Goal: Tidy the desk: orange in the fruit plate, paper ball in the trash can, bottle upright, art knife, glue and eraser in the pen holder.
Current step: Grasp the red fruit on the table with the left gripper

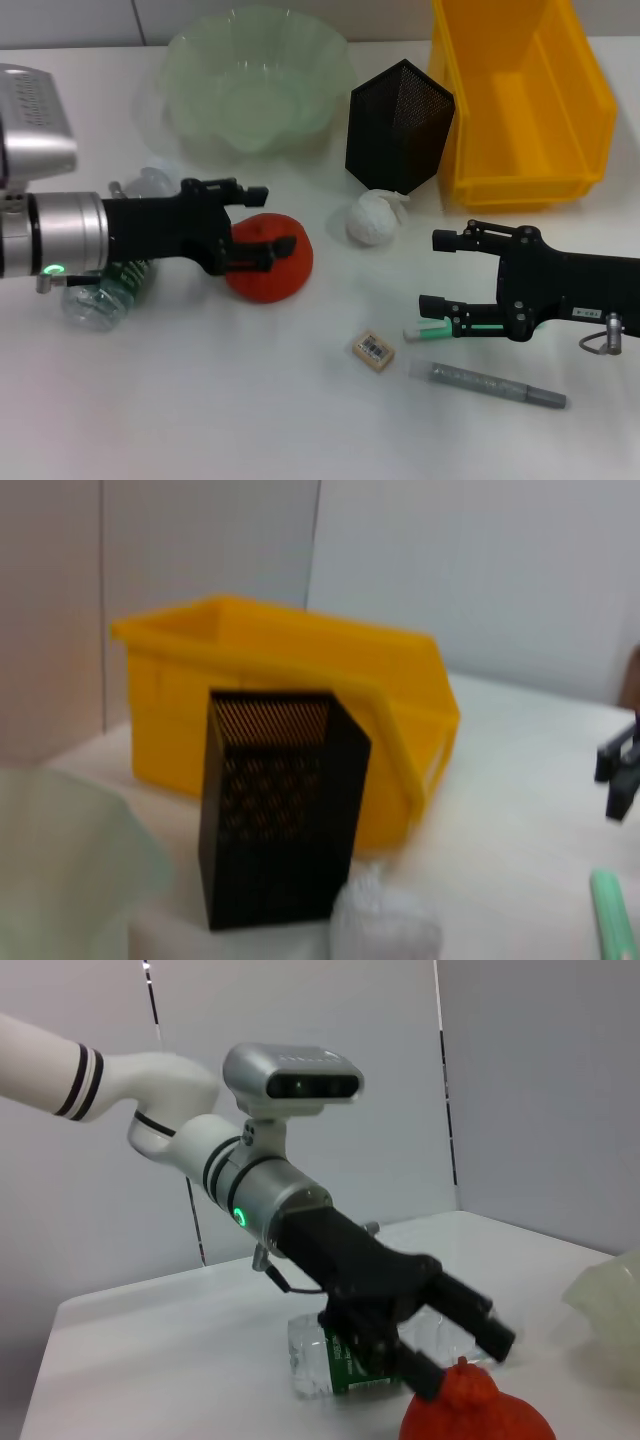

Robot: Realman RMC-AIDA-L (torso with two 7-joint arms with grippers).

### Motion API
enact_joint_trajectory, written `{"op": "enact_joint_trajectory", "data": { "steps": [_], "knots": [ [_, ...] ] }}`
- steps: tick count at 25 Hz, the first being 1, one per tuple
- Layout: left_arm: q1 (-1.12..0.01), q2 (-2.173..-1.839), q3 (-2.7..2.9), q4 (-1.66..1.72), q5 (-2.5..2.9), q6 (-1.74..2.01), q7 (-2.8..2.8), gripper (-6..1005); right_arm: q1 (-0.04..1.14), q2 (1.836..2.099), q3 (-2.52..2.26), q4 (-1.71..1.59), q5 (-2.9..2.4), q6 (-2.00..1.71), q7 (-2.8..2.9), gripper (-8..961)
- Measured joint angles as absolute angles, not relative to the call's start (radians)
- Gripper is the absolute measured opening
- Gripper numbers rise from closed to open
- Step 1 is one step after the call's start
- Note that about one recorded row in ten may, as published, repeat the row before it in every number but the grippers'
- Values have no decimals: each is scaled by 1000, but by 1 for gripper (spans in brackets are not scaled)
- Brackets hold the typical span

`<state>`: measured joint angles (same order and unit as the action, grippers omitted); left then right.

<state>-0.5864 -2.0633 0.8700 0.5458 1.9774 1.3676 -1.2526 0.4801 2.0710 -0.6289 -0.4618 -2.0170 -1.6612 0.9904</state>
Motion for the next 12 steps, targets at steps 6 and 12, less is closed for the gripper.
{"op": "enact_joint_trajectory", "data": {
  "steps": [6,12],
  "knots": [
    [-581,-2066,948,578,1977,1301,-1297,659,480,2072,-629,-461,-2017,-1661,991,807],
    [-582,-2066,972,582,1980,1275,-1307,648,480,2072,-629,-458,-2017,-1653,991,807]
  ]
}}
